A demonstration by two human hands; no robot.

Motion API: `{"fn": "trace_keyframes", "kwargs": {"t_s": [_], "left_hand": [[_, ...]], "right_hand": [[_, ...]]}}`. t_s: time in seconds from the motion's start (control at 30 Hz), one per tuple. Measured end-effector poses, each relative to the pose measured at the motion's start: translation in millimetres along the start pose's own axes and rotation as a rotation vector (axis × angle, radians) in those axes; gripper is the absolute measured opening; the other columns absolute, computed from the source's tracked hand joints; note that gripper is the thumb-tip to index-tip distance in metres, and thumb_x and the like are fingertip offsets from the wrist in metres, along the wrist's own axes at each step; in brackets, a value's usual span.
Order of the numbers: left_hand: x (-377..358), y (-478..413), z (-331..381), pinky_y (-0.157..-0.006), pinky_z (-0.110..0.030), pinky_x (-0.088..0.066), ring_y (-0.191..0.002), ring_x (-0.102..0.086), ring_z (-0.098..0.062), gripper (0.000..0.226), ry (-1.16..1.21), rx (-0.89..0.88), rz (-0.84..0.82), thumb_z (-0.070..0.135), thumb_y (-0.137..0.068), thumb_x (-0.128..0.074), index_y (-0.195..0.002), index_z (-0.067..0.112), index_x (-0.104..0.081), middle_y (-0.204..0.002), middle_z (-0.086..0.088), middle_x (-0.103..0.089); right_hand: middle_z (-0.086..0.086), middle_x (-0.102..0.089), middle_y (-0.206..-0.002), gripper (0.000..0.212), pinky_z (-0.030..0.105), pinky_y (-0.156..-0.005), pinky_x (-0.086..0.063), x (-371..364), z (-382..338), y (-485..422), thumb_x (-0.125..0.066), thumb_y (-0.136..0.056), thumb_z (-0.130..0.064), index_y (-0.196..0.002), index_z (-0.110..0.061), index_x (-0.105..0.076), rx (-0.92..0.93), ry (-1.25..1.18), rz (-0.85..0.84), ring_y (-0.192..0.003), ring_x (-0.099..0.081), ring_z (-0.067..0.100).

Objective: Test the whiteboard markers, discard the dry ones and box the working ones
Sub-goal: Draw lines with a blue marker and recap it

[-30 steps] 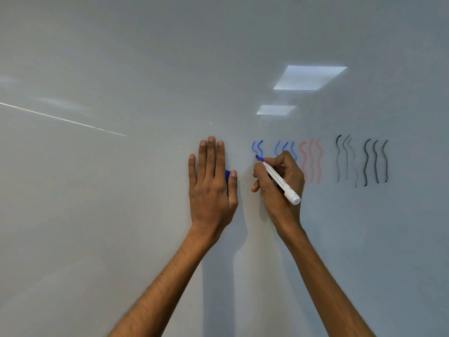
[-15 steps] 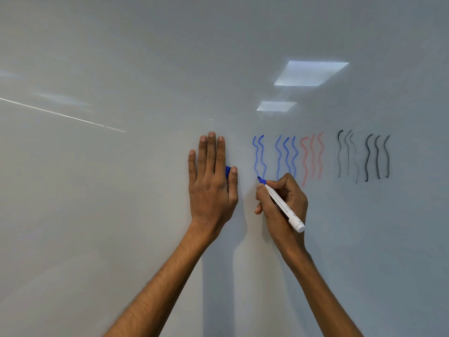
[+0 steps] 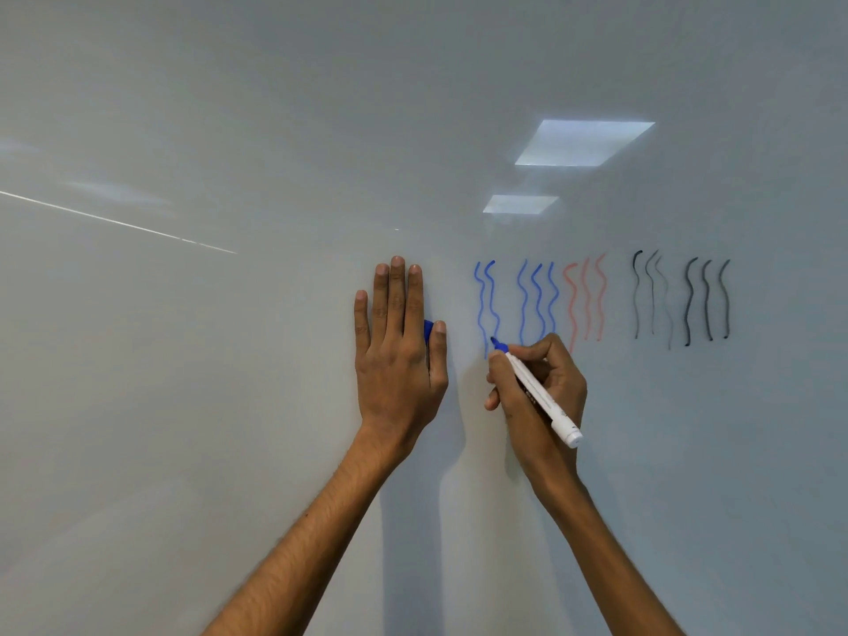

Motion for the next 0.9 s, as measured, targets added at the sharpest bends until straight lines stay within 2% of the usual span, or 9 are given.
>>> {"fn": "trace_keyframes", "kwargs": {"t_s": [0.27, 0.4, 0.6, 0.77, 0.9], "left_hand": [[-3.1, 0.7, -1.2, -0.123, -0.049, -0.012, -0.152, -0.009, -0.026, 0.063, -0.018, 0.002, -0.008, 0.028, -0.101, -0.041, -0.154, 0.003, -0.02, -0.163, -0.014, -0.014], [-2.5, 1.0, -0.9, -0.123, -0.048, -0.012, -0.152, -0.009, -0.026, 0.062, -0.022, 0.002, -0.01, 0.03, -0.101, -0.04, -0.154, 0.004, -0.02, -0.163, -0.014, -0.014], [-3.0, 2.0, -1.0, -0.123, -0.048, -0.012, -0.152, -0.009, -0.026, 0.061, -0.018, -0.003, -0.006, 0.032, -0.102, -0.034, -0.154, 0.004, -0.02, -0.163, -0.014, -0.015], [-3.3, 2.8, -0.8, -0.123, -0.048, -0.012, -0.152, -0.01, -0.026, 0.06, -0.014, -0.013, -0.008, 0.032, -0.103, -0.033, -0.154, 0.004, -0.02, -0.163, -0.015, -0.015], [-2.5, 3.5, -0.3, -0.122, -0.05, -0.014, -0.152, -0.01, -0.026, 0.06, -0.017, -0.016, -0.006, 0.03, -0.103, -0.035, -0.154, 0.003, -0.02, -0.163, -0.015, -0.015]], "right_hand": [[0.01, -0.068, -0.081, 0.013, 0.023, -0.051, -0.053, -40.8, -41.1, -42.8, -0.075, -0.087, -0.011, -0.09, -0.007, -0.063, 0.166, -0.039, -0.041, -0.058, -0.066, 0.022], [0.003, -0.069, -0.081, 0.012, 0.02, -0.05, -0.052, -47.5, -39.4, -50.9, -0.075, -0.087, -0.013, -0.088, -0.015, -0.063, 0.188, -0.008, -0.011, -0.059, -0.066, 0.021], [0.008, -0.065, -0.075, 0.011, 0.023, -0.049, -0.053, -50.1, -37.7, -46.0, -0.073, -0.088, -0.01, -0.086, -0.008, -0.062, 0.268, 0.029, -0.02, -0.058, -0.064, 0.025], [-0.005, -0.07, -0.081, 0.012, 0.024, -0.048, -0.052, -42.6, -30.3, -38.3, -0.074, -0.087, -0.008, -0.083, -0.006, -0.063, 0.209, 0.015, 0.003, -0.058, -0.065, 0.02], [0.001, -0.068, -0.077, 0.014, 0.024, -0.048, -0.051, -36.4, -25.7, -29.7, -0.075, -0.086, -0.009, -0.081, -0.01, -0.062, 0.174, 0.013, 0.014, -0.053, -0.063, 0.023]]}}
Point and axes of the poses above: each hand's wrist, its own y-axis away from the middle knuckle, its own x-axis out of the back of the hand, z = x × y, the point moved 8 cm from there along -y, towards the middle knuckle
